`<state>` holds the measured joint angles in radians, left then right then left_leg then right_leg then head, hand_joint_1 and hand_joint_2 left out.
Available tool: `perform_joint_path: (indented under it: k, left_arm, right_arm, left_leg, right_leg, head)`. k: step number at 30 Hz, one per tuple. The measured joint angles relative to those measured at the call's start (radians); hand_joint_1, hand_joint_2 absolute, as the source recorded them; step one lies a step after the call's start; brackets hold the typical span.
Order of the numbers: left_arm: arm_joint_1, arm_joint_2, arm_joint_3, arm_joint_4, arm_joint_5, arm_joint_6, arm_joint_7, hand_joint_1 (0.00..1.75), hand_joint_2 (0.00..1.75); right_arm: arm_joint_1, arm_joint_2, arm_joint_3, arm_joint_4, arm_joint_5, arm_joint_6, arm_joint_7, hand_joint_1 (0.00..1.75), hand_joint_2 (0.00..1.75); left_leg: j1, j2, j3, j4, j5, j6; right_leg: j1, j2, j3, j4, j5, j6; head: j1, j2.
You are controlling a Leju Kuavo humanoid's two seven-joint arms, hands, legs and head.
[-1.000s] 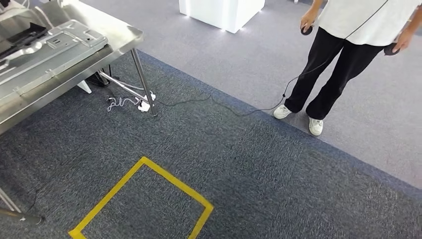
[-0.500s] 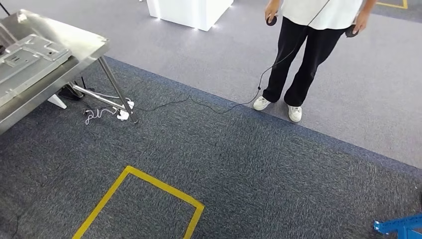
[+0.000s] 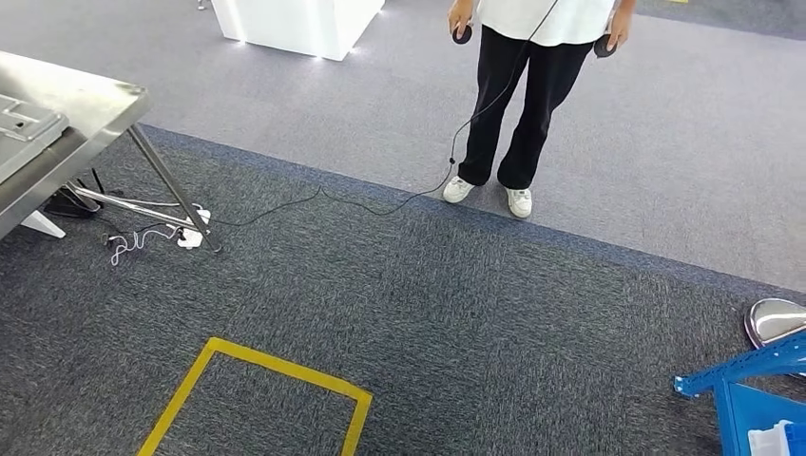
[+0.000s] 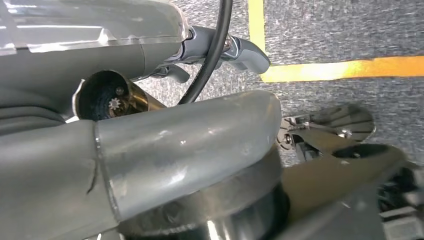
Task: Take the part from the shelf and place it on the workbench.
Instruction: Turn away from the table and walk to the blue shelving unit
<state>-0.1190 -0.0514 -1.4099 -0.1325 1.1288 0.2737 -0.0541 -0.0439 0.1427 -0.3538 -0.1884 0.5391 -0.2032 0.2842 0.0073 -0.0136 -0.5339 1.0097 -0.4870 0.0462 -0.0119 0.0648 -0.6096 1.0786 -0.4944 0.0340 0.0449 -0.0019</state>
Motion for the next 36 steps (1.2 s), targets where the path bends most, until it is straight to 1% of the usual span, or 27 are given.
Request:
perform_joint_path:
  k: [1, 3, 4, 5, 6, 8, 9, 10, 12, 13, 15, 17, 18, 19, 20, 21, 23, 24, 26, 28, 29, 30, 32, 33, 34, 35, 36]
  left_arm:
    - [0.001, 0.0, 0.0, 0.0, 0.0, 0.0, 0.0, 0.0, 0.0]
    - [0.004, 0.0, 0.0, 0.0, 0.0, 0.0, 0.0, 0.0, 0.0]
    - [0.006, 0.0, 0.0, 0.0, 0.0, -0.001, 0.001, 0.0, 0.0]
    - [0.006, 0.0, 0.0, 0.0, 0.0, -0.001, 0.002, 0.0, 0.0]
    - [0.005, 0.0, 0.0, 0.0, 0.0, -0.001, 0.003, 0.0, 0.0]
    - [0.004, 0.0, 0.0, 0.0, 0.0, -0.001, 0.003, 0.0, 0.0]
    - [0.004, 0.0, 0.0, 0.0, 0.0, -0.001, 0.003, 0.0, 0.0]
    - [0.003, 0.0, -0.001, 0.0, 0.0, -0.001, 0.003, 0.0, 0.0]
    - [0.001, -0.001, -0.001, 0.0, 0.0, 0.0, 0.003, 0.0, 0.0]
    - [0.0, -0.001, -0.002, 0.0, 0.0, 0.0, 0.003, 0.0, 0.0]
    - [-0.002, -0.001, -0.003, 0.0, 0.001, 0.002, 0.001, 0.0, 0.0]
    - [0.0, -0.001, -0.004, 0.0, 0.001, 0.002, 0.0, 0.0, 0.0]
    - [0.002, -0.001, -0.004, 0.0, 0.001, 0.002, 0.0, 0.0, 0.0]
    - [0.004, -0.001, -0.005, 0.0, 0.002, 0.002, 0.0, 0.0, 0.0]
    - [0.005, -0.001, -0.005, 0.0, 0.003, 0.002, 0.0, 0.0, 0.0]
    - [0.006, -0.001, -0.005, 0.0, 0.004, 0.002, 0.0, 0.0, 0.0]
    - [0.006, -0.001, -0.005, 0.0, 0.008, 0.002, 0.0, 0.0, 0.0]
    - [0.006, -0.001, -0.005, 0.0, 0.011, 0.002, 0.0, 0.0, 0.0]
    - [0.004, -0.001, -0.005, 0.0, 0.013, 0.002, 0.0, 0.0, 0.0]
    - [0.002, -0.001, -0.005, 0.0, 0.014, 0.002, 0.0, 0.0, 0.0]
    - [0.001, -0.001, -0.005, 0.0, 0.014, 0.002, 0.001, 0.0, 0.0]
    - [0.0, -0.002, -0.005, 0.0, 0.014, 0.002, 0.001, 0.0, 0.0]
    - [0.001, -0.002, -0.005, 0.0, 0.014, 0.002, 0.0, 0.0, 0.0]
    - [0.002, -0.002, -0.005, 0.0, 0.014, 0.002, 0.0, 0.0, 0.0]
    - [0.004, -0.002, -0.005, 0.0, 0.014, 0.002, 0.0, 0.0, 0.0]
    - [0.006, -0.002, -0.005, 0.0, 0.014, 0.002, 0.0, 0.0, 0.0]
    - [0.006, -0.002, -0.005, 0.0, 0.014, 0.002, 0.0, 0.0, 0.0]
  right_arm:
    - [-0.001, 0.0, 0.0, 0.0, 0.001, 0.0, 0.0, 0.0, 0.0]
    - [-0.003, 0.0, 0.0, 0.0, 0.001, 0.0, 0.0, 0.0, 0.0]
    - [-0.003, 0.0, 0.0, 0.0, 0.001, 0.0, 0.0, 0.0, 0.0]
    - [-0.003, 0.0, 0.0, 0.0, 0.001, 0.0, 0.0, 0.0, 0.0]
    - [-0.002, 0.0, 0.0, 0.0, 0.001, 0.0, 0.0, 0.0, 0.0]
    - [-0.003, 0.0, -0.001, 0.0, 0.001, 0.0, 0.001, 0.0, 0.0]
    - [-0.004, 0.0, -0.002, 0.0, 0.001, 0.0, 0.001, 0.0, 0.0]
    - [-0.004, 0.0, -0.002, 0.0, 0.002, 0.0, 0.001, 0.0, 0.0]
    - [-0.004, 0.0, -0.004, 0.0, 0.002, 0.0, 0.001, 0.0, 0.0]
    - [-0.004, 0.0, -0.005, 0.0, 0.002, 0.0, 0.001, 0.0, 0.0]
    - [-0.004, 0.0, -0.008, 0.0, 0.002, 0.001, 0.001, 0.0, 0.0]
    - [-0.006, 0.0, -0.009, 0.0, 0.002, 0.001, 0.001, 0.0, 0.0]
    - [-0.006, 0.0, -0.01, 0.0, 0.002, 0.001, 0.001, 0.0, 0.0]
    - [-0.006, 0.0, -0.01, 0.0, 0.002, 0.001, 0.001, 0.0, 0.0]
    - [-0.006, 0.0, -0.01, 0.0, 0.002, 0.001, 0.001, 0.0, 0.0]
    - [-0.005, 0.0, -0.01, 0.0, 0.002, 0.001, 0.001, 0.0, 0.0]
    - [-0.006, 0.0, -0.01, 0.0, 0.002, 0.001, 0.001, 0.0, 0.0]
    - [-0.006, 0.0, -0.01, 0.0, 0.002, 0.0, 0.001, 0.0, 0.0]
    - [-0.006, 0.0, -0.01, 0.0, 0.002, 0.0, 0.001, 0.0, 0.0]
    - [-0.002, 0.0, -0.01, 0.0, 0.002, 0.0, 0.002, 0.0, 0.0]
    - [0.0, 0.0, -0.011, 0.0, 0.002, 0.0, 0.003, 0.0, 0.0]
    - [0.0, 0.0, -0.011, 0.0, 0.002, 0.0, 0.004, 0.0, 0.0]
    - [-0.001, 0.0, -0.013, 0.001, 0.002, 0.0, 0.005, 0.0, 0.0]
    - [-0.002, 0.0, -0.013, 0.001, 0.002, 0.0, 0.006, 0.0, 0.0]
    - [-0.003, 0.0, -0.014, 0.001, 0.002, 0.0, 0.006, 0.0, 0.0]
    - [-0.003, 0.0, -0.014, 0.001, 0.002, 0.0, 0.007, 0.0, 0.0]
    - [-0.003, 0.0, -0.014, 0.001, 0.002, 0.001, 0.007, 0.0, 0.0]
  left_leg:
    - [-0.001, 0.011, 0.0, -0.002, 0.002, 0.004]
    - [-0.004, 0.034, -0.001, -0.003, 0.001, 0.007]
    - [-0.005, 0.046, -0.001, -0.002, -0.001, 0.007]
    - [-0.005, 0.056, 0.0, -0.002, -0.002, 0.007]
    - [-0.006, 0.066, 0.002, -0.002, -0.004, 0.006]
    - [-0.008, 0.082, 0.009, -0.001, -0.01, -0.001]
    - [-0.01, 0.089, 0.012, 0.0, -0.013, -0.006]
    - [-0.012, 0.095, 0.014, 0.0, -0.016, -0.012]
    - [-0.013, 0.108, 0.018, -0.001, -0.019, -0.022]
    - [-0.012, 0.107, 0.02, 0.001, -0.023, -0.027]
    - [-0.009, 0.076, 0.006, 0.042, -0.056, -0.037]
    - [-0.006, 0.036, -0.048, 0.158, -0.121, -0.041]
    - [-0.005, 0.028, -0.079, 0.223, -0.147, -0.042]
    - [-0.004, 0.024, -0.102, 0.268, -0.157, -0.042]
    - [-0.004, 0.023, -0.109, 0.278, -0.147, -0.042]
    - [-0.004, 0.022, -0.099, 0.25, -0.118, -0.041]
    - [-0.001, -0.004, -0.046, 0.125, -0.046, -0.036]
    - [0.0, -0.021, -0.024, 0.071, -0.024, -0.034]
    - [-0.001, -0.042, -0.007, 0.025, -0.016, -0.028]
    - [-0.003, -0.03, -0.005, 0.018, -0.012, -0.02]
    - [-0.001, -0.021, -0.002, 0.013, -0.007, -0.013]
    - [0.0, -0.012, 0.0, 0.007, -0.003, -0.007]
    - [0.001, 0.011, 0.002, -0.002, 0.002, 0.002]
    - [0.0, 0.023, 0.002, -0.002, 0.002, 0.003]
    - [-0.001, 0.035, 0.002, -0.002, 0.001, 0.004]
    - [-0.001, 0.047, 0.003, -0.002, 0.0, 0.004]
    - [-0.001, 0.057, 0.004, -0.002, -0.002, 0.004]
  right_leg:
    - [0.0, -0.026, -0.025, 0.054, -0.032, 0.002]
    - [-0.002, -0.051, -0.086, 0.18, -0.09, 0.009]
    - [-0.003, -0.056, -0.103, 0.215, -0.097, 0.011]
    - [-0.004, -0.06, -0.101, 0.214, -0.086, 0.012]
    - [-0.004, -0.065, -0.079, 0.173, -0.057, 0.012]
    - [0.001, -0.095, -0.005, 0.035, 0.005, 0.005]
    - [0.004, -0.108, 0.022, -0.018, 0.022, -0.002]
    - [0.008, -0.116, 0.036, -0.047, 0.029, -0.009]
    - [0.012, -0.104, 0.035, -0.056, 0.029, -0.021]
    - [0.01, -0.096, 0.036, -0.06, 0.03, -0.027]
    - [0.005, -0.08, 0.04, -0.068, 0.035, -0.04]
    - [0.005, -0.064, 0.04, -0.07, 0.037, -0.049]
    - [0.007, -0.054, 0.039, -0.069, 0.037, -0.051]
    - [0.008, -0.042, 0.039, -0.067, 0.036, -0.052]
    - [0.009, -0.03, 0.039, -0.065, 0.036, -0.052]
    - [0.009, -0.017, 0.039, -0.062, 0.035, -0.051]
    - [0.008, 0.006, 0.038, -0.054, 0.032, -0.048]
    - [0.009, 0.017, 0.035, -0.05, 0.03, -0.044]
    - [0.008, 0.034, 0.028, -0.045, 0.031, -0.034]
    - [0.006, 0.048, 0.024, -0.047, 0.035, -0.021]
    - [0.006, 0.045, 0.021, -0.042, 0.032, -0.017]
    - [0.007, 0.029, 0.011, -0.022, 0.018, -0.013]
    - [0.007, -0.018, -0.036, 0.077, -0.038, -0.007]
    - [0.006, -0.037, -0.068, 0.141, -0.067, -0.004]
    - [0.004, -0.047, -0.092, 0.191, -0.084, -0.001]
    - [0.001, -0.054, -0.102, 0.209, -0.082, 0.0]
    - [-0.001, -0.06, -0.093, 0.193, -0.063, 0.002]
  head:
    - [0.0, 0.0]
    - [0.0, 0.0]
    - [0.0, 0.0]
    - [0.0, 0.0]
    - [0.0, 0.0]
    - [0.0, 0.0]
    - [0.0, 0.0]
    - [0.0, 0.0]
    - [-0.001, 0.0]
    - [-0.001, 0.0]
    - [-0.001, 0.0]
    - [-0.001, 0.0]
    - [-0.001, 0.0]
    - [-0.001, 0.0]
    - [-0.001, 0.0]
    - [-0.001, 0.0]
    - [-0.001, 0.0]
    - [-0.001, 0.0]
    - [-0.001, 0.0]
    - [-0.001, 0.0]
    - [-0.001, 0.0]
    - [0.0, 0.0]
    - [0.001, 0.0]
    - [0.002, 0.0]
    - [0.001, 0.0]
    - [0.001, 0.0]
    - [0.001, 0.0]
